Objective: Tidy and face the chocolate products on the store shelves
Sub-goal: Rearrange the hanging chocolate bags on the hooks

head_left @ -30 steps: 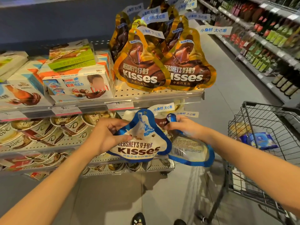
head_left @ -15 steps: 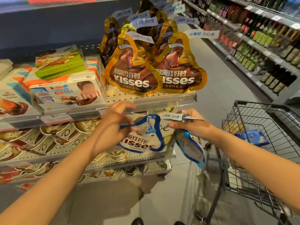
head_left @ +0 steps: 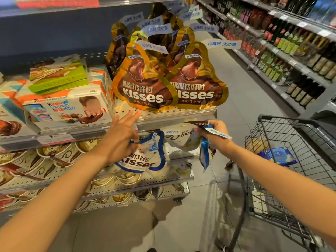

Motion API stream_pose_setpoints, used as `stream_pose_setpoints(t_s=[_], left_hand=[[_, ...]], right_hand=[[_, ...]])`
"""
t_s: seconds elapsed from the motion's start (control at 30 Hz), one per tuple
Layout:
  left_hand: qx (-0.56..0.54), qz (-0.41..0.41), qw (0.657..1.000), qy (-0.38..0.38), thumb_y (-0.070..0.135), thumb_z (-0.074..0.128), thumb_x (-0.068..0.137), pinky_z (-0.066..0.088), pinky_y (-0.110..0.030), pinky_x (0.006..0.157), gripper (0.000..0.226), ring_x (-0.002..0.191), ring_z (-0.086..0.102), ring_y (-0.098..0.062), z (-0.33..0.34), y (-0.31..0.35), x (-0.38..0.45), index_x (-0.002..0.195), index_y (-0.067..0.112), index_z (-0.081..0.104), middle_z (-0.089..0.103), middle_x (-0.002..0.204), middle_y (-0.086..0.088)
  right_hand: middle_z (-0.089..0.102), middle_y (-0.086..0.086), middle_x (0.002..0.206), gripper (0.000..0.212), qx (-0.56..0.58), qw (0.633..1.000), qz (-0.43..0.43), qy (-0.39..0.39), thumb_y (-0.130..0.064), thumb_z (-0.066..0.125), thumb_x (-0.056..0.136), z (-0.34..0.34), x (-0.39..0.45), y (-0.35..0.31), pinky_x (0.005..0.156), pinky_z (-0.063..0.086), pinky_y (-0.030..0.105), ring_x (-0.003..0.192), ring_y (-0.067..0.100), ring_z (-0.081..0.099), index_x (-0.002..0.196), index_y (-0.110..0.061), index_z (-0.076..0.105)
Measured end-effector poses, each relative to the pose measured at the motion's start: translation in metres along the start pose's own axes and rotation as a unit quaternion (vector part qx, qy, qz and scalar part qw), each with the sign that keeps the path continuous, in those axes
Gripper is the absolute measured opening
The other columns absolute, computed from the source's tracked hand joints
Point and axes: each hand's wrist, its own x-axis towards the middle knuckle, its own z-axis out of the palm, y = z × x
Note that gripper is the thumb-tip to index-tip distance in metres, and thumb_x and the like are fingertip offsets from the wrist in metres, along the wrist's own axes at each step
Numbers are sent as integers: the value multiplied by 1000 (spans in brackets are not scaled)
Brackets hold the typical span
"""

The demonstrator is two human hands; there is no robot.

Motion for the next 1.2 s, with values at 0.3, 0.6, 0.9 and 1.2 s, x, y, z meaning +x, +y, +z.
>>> stream_pose_setpoints(t_s=[0.3, 0.6, 0.9, 1.2], left_hand=[[-30, 2, 1000, 0, 18, 75, 76, 0, -42, 114, 5, 145, 9, -25, 2, -3, 1, 74, 14, 75, 14, 155, -5], [-35, 14, 999, 3, 18, 75, 77, -1, -35, 112, 10, 145, 7, -22, 2, -6, 1, 69, 13, 73, 4, 149, 8], [-89, 27, 995, 43, 12, 79, 71, -5, -34, 111, 16, 140, 11, -16, 6, -11, 0, 59, 14, 69, 16, 145, 9], [-11, 3, 998, -56, 27, 70, 81, -3, -39, 116, 12, 146, 0, -19, -7, -9, 6, 79, 16, 68, 6, 156, 2]], right_hand=[[67, 9, 93, 14, 110, 989, 91, 46, -5, 67, 83, 18, 5, 18, 59, 55, 17, 79, 19, 66, 95, -2, 63], [69, 12, 93, 16, 44, 995, 89, 17, -17, 68, 83, 27, 18, 22, 63, 53, 19, 76, 17, 67, 94, -5, 65], [46, 3, 122, 81, -106, 986, 76, -103, -3, 70, 78, -1, 2, 14, 88, 43, 29, 113, 18, 47, 138, -13, 16], [62, 5, 104, 37, -299, 941, 47, -149, -1, 68, 79, -21, -28, 0, 86, 52, 33, 102, 24, 61, 112, -9, 52]])
